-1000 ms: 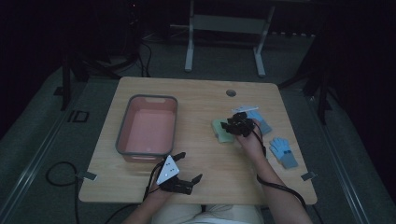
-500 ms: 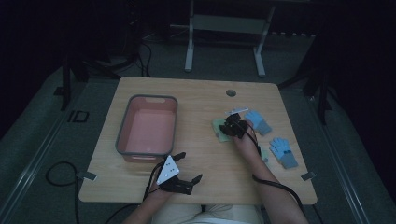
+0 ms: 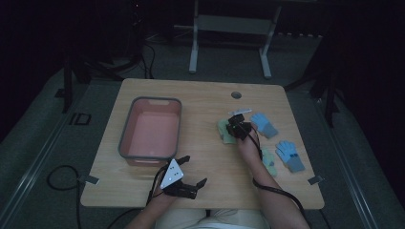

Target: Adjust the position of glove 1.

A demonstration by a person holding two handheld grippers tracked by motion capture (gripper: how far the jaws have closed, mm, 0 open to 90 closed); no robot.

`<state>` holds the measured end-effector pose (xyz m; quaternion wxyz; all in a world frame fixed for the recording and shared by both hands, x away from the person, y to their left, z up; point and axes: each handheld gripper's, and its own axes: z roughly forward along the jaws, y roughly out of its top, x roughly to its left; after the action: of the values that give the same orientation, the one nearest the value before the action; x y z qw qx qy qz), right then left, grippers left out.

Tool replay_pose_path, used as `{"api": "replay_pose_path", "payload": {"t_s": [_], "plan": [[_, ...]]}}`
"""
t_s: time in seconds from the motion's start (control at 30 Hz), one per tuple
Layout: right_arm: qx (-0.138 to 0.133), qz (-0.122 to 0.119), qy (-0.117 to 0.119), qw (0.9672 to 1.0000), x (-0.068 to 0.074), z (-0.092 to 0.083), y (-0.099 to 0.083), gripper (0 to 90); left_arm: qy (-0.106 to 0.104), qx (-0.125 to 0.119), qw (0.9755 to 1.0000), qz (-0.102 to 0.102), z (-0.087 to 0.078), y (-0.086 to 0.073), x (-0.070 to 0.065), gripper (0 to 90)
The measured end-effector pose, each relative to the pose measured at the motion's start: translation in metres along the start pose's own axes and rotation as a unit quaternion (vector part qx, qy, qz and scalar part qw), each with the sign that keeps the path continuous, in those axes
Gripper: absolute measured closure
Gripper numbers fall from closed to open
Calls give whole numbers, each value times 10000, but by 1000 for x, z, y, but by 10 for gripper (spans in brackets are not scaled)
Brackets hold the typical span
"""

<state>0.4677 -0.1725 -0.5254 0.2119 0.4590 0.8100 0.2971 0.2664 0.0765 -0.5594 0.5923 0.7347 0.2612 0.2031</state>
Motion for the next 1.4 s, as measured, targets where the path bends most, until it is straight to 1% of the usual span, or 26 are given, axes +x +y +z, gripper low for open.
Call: {"api": "replay_pose_path", "payload": {"t_s": [0.03,0.13,0.17,0.2,0.23,0.27,0.3,0.37,0.4,0.43,0.47,0.5,0.6,0.63,0.77,0.8,0.93,0.97,1.03,1.07,1.1,1.17,1.2,1.27,1.33,1.4], "plan": [[-43,41,-9,10000,0,-4,2,865,-2,5,10000,-7,0,0,0,16],[-235,176,-42,9996,2,-24,8,867,-5,7,10000,-21,0,0,0,16],[-261,183,-60,9995,2,-28,10,867,-8,6,10000,-21,0,0,0,16],[-335,256,-85,9991,4,-36,12,867,-9,8,10000,-21,0,0,0,16],[-363,267,-83,9990,5,-40,12,867,-8,12,10000,-21,0,0,0,16],[-390,227,-157,9989,9,-48,14,868,-8,12,10000,-25,0,0,0,16],[-446,254,-213,9985,11,-52,14,868,-11,21,10000,-25,0,0,0,16],[-530,253,-219,9980,17,-64,14,868,-1,17,10000,-21,0,0,0,16],[-610,302,-237,9974,19,-70,13,868,-3,27,10000,0,0,0,0,16],[-652,333,-231,9970,21,-75,12,868,-2,27,10000,8,0,0,0,16],[-698,437,-212,9964,22,-80,11,868,-2,19,10000,8,0,0,0,16],[-724,475,-201,9960,22,-83,10,868,2,15,10000,1,0,0,0,16],[-716,499,-222,9959,30,-99,4,868,-1,24,10000,-5,0,0,0,16],[-713,476,-252,9960,31,-101,3,868,-1,21,10000,-6,0,0,0,16],[-770,517,-243,9954,41,-118,-12,868,10,28,10000,32,0,0,0,16],[-783,525,-266,9952,45,-122,-19,869,15,28,10000,41,0,0,-1,16],[-798,557,-253,9949,54,-129,-36,868,14,36,10000,56,1,0,-1,16],[-771,499,-255,9955,56,-129,-40,869,14,39,10000,61,1,0,-1,16],[-715,524,-228,9958,58,-128,-47,869,4,42,10000,37,1,0,-1,16],[-658,520,-233,9962,61,-127,-53,868,4,42,10000,34,1,0,-1,16],[-645,516,-251,9963,61,-126,-55,868,6,49,10000,43,1,0,-1,16],[-531,570,-171,9968,64,-121,-63,868,11,49,10000,50,1,0,-1,16],[-485,592,-188,9969,66,-117,-67,868,13,49,10000,54,1,0,-1,16],[-371,542,-204,9976,70,-109,-73,869,22,45,10000,62,1,0,-2,16],[-323,551,-227,9977,73,-102,-77,868,22,44,10000,60,1,0,-2,16],[-247,503,-275,9980,75,-94,-79,868,17,43,10000,54,1,0,-1,16]]}}
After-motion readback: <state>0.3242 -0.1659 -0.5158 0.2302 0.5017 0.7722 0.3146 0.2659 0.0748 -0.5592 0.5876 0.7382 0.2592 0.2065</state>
